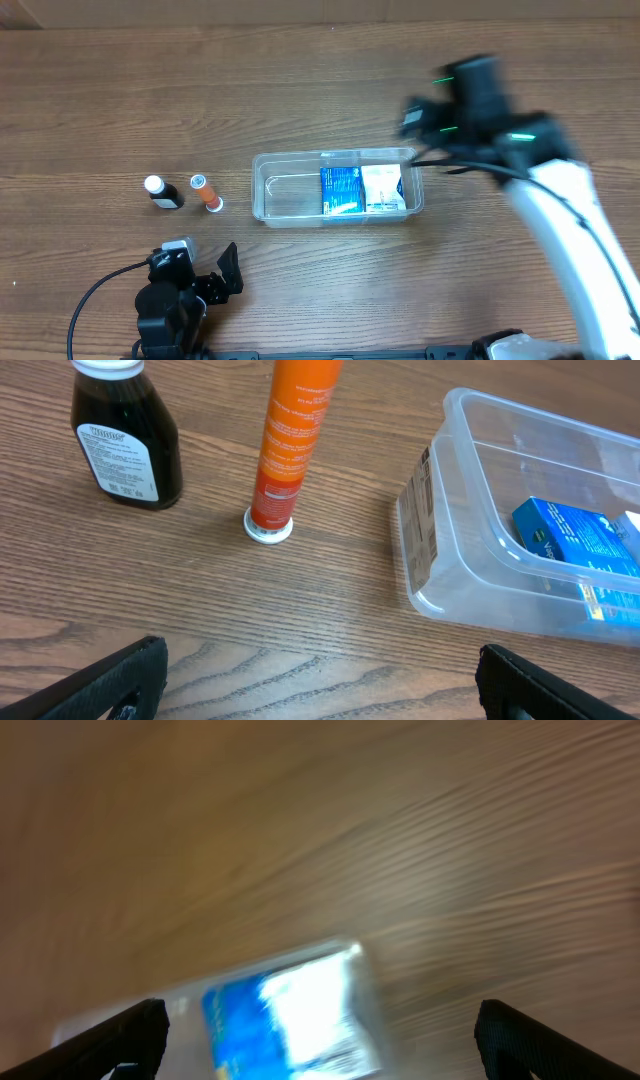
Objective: Pack container
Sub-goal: 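Place the blue box into the container beside the white box, then return the right gripper to the red box and grasp it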
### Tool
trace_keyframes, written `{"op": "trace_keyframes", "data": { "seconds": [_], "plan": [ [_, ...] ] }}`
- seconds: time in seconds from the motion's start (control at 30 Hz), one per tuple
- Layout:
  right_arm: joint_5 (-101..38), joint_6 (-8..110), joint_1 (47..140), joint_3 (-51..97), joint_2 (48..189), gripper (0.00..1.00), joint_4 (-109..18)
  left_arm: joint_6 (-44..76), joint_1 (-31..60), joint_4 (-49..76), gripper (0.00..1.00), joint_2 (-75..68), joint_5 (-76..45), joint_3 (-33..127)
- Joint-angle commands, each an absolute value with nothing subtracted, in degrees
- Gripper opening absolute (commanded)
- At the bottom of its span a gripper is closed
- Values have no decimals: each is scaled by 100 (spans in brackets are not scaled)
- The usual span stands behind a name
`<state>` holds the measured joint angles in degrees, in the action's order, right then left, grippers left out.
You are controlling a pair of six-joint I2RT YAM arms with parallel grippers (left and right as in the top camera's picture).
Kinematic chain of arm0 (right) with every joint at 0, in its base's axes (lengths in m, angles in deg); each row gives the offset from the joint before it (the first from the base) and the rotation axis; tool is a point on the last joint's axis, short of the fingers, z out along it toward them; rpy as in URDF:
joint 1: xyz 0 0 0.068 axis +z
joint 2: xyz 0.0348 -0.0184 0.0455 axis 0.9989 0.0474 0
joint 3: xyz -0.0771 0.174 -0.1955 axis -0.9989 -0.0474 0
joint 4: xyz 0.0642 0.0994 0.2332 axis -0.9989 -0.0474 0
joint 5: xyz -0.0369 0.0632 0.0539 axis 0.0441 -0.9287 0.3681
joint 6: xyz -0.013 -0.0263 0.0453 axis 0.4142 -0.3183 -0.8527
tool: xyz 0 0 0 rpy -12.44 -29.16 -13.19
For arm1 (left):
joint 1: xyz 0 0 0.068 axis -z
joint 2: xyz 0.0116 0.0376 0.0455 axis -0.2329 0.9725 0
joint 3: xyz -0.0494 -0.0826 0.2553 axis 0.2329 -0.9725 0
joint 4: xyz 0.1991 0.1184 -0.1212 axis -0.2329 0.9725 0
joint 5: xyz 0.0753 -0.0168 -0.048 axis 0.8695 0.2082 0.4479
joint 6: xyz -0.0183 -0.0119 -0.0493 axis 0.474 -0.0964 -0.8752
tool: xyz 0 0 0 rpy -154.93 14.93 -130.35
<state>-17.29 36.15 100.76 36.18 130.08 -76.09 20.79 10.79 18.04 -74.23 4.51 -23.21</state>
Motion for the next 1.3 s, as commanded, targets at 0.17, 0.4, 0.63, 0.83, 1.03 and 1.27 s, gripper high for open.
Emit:
{"op": "trace_keyframes", "data": {
  "seconds": [0.17, 0.4, 0.63, 0.83, 1.03, 1.27],
  "plan": [
    [-1823, 4914, 6790, 3424, 13685, 100, -7800, 2023, 1048, 1782, 100, -7475, 491, -2356],
    [-2204, 6245, 6200, 3424, 14955, 100, -7771, 2020, 1048, 1782, 100, -7475, 491, -2356],
    [-2215, 6983, 6181, 3424, 15843, 100, -7520, 2020, 1048, 1782, 100, -7475, 491, -2356],
    [-1893, 7840, 6148, 3424, 16229, 100, -7483, 2023, 1048, 1782, 100, -7475, 491, -2356],
    [-1528, 8048, 6143, 3421, 16358, 100, -7535, 2020, 1048, 1782, 100, -7475, 491, -2356],
    [-1902, 7965, 6122, 2930, 16365, 100, -7122, 2023, 1048, 1782, 100, -7475, 491, -2356]
  ]
}}
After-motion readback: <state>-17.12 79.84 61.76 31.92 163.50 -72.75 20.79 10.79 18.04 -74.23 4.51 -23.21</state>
